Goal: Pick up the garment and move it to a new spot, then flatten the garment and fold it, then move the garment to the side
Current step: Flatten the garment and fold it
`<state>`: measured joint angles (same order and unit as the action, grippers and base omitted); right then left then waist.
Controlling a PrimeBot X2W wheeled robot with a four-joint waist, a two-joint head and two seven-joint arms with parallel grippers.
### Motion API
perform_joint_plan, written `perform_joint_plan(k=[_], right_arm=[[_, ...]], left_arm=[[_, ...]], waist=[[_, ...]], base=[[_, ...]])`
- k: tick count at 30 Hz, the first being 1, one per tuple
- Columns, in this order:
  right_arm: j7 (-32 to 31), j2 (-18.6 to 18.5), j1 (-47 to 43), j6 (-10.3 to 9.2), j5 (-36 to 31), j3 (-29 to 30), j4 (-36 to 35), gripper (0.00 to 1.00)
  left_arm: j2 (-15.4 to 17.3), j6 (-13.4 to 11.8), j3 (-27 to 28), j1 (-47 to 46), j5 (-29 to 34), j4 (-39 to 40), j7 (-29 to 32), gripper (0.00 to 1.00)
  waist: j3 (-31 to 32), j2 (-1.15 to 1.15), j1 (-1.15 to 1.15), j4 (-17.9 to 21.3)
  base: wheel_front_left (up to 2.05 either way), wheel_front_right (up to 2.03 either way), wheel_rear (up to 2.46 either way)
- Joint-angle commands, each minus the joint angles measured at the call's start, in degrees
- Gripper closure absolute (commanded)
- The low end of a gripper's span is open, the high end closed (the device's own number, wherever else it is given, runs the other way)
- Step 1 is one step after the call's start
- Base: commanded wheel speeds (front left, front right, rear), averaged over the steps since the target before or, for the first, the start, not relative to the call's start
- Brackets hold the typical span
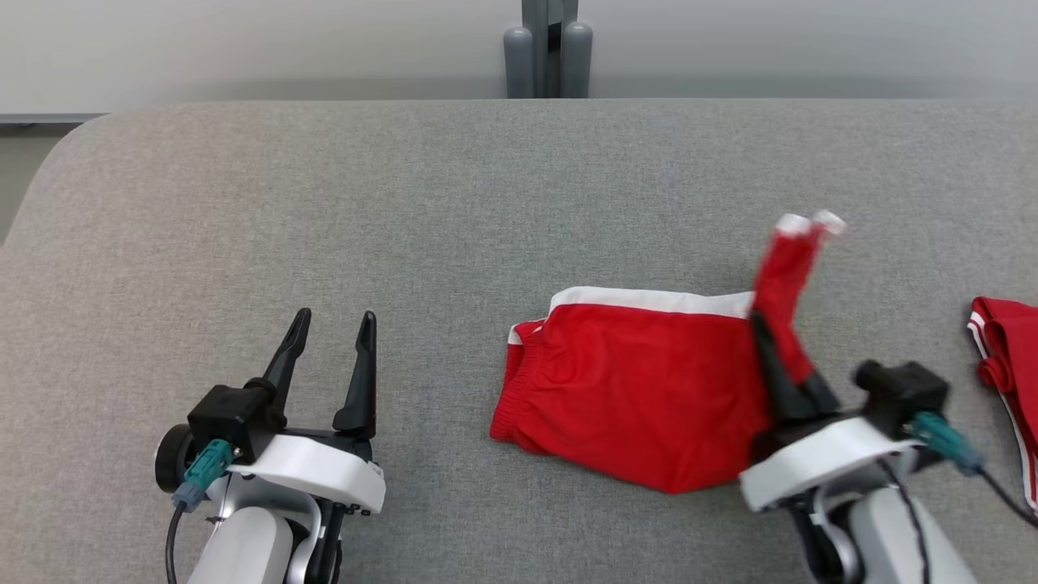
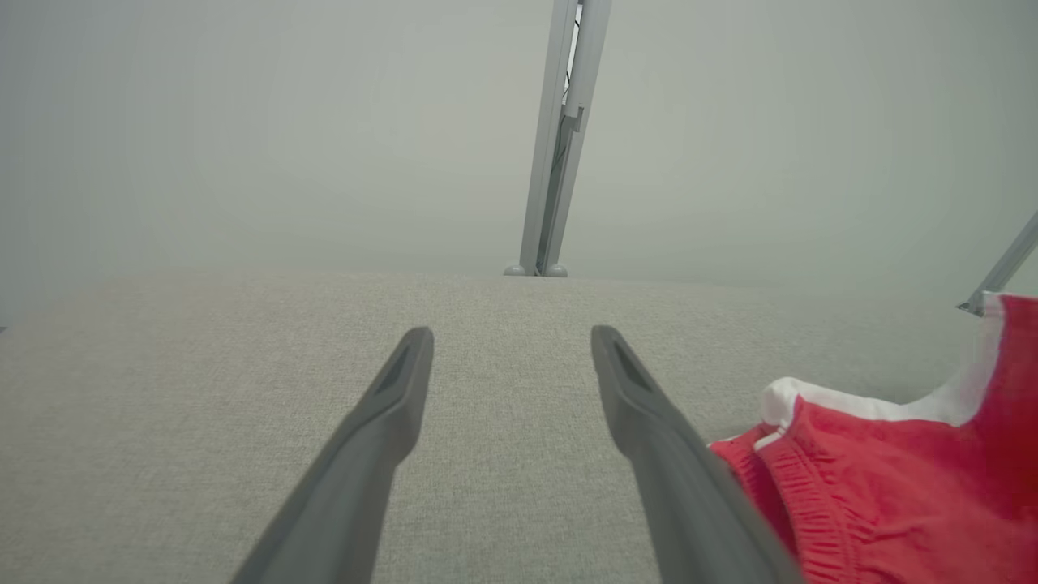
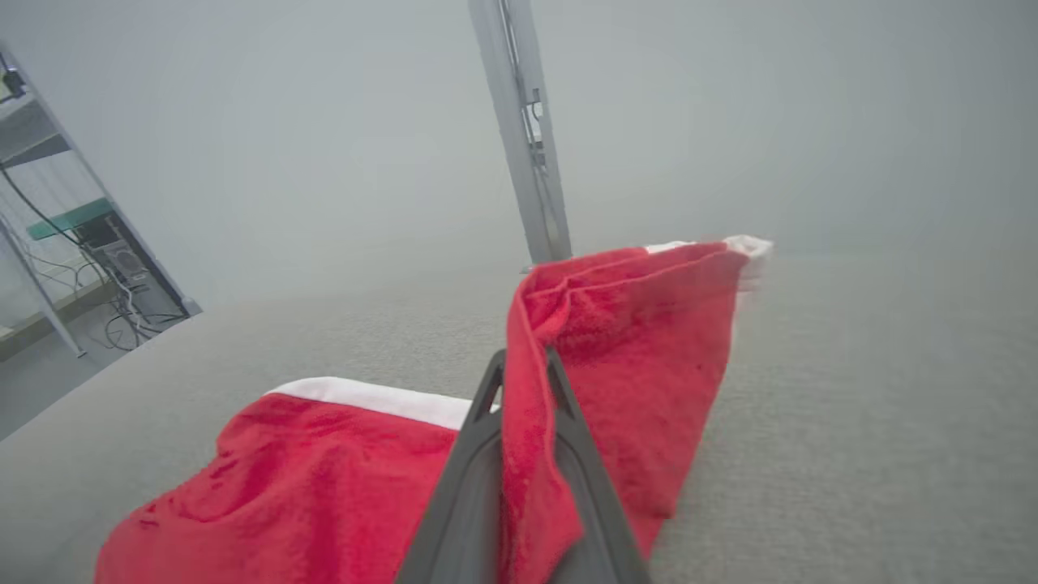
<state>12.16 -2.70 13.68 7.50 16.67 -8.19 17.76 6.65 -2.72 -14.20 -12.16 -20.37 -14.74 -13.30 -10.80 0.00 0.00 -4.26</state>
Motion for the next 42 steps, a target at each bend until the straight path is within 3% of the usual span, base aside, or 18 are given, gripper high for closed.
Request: perform_joint_plan(k=[1, 9, 21, 22, 23, 24, 36, 42], right_arm=[[-0.8, -0.2, 0.6, -0.02, 0.0, -2.2, -0.9, 1.00], [-3.4, -0.3, 5.6, -0.02, 3.6, -18.9, -0.2, 1.00], [-1.6, -0.3, 15.2, -0.02, 10.1, -33.3, 12.3, 0.98], [-1.5, -0.2, 15.5, -0.02, 10.6, -34.1, 13.0, 0.66], [-2.1, -0.2, 15.8, -0.02, 10.5, -34.9, 14.0, 0.26], [-1.9, -0.3, 16.1, -0.02, 10.6, -35.7, 14.4, 0.00], [-0.9, -0.3, 15.5, -0.02, 10.2, -44.6, 12.6, 0.00], [2.2, -0.8, 11.6, -0.02, 7.7, -31.8, 6.5, 0.00]], left_arm=[[0.3, -0.2, 0.0, 0.4, -0.2, 0.1, 0.0, 0.00], [-0.3, 0.1, -0.7, -0.7, -0.7, -0.7, -0.3, 0.00], [-0.7, 0.4, -1.6, -2.2, -0.8, -2.1, -1.0, 0.00], [-0.7, 0.3, -1.6, -2.2, -0.8, -2.1, -0.9, 0.00], [-0.8, 0.2, -1.6, -2.2, -0.9, -2.2, -1.0, 0.00], [-0.8, 0.1, -1.5, -2.2, -0.9, -2.2, -1.1, 0.00], [-0.8, -0.3, -1.2, -2.3, -1.4, -2.7, -1.5, 0.00], [-0.3, -0.7, -0.8, -1.1, -1.4, -2.6, -1.6, 0.00]], waist=[[0.0, 0.00, 0.00, -0.2], [-0.9, 0.00, 0.00, -1.8], [-2.5, 0.00, 0.00, -4.1], [-2.5, 0.00, 0.00, -4.2], [-2.6, 0.00, 0.00, -4.2], [-2.7, 0.00, 0.00, -4.1], [-2.5, 0.00, 0.00, -2.5], [-0.8, 0.00, 0.00, -0.7]], base=[[0.00, 0.00, 0.00], [0.00, 0.00, 0.00], [0.00, 0.00, 0.00], [0.00, 0.00, 0.00], [0.00, 0.00, 0.00], [0.00, 0.00, 0.00], [0.00, 0.00, 0.00], [0.00, 0.00, 0.00]])
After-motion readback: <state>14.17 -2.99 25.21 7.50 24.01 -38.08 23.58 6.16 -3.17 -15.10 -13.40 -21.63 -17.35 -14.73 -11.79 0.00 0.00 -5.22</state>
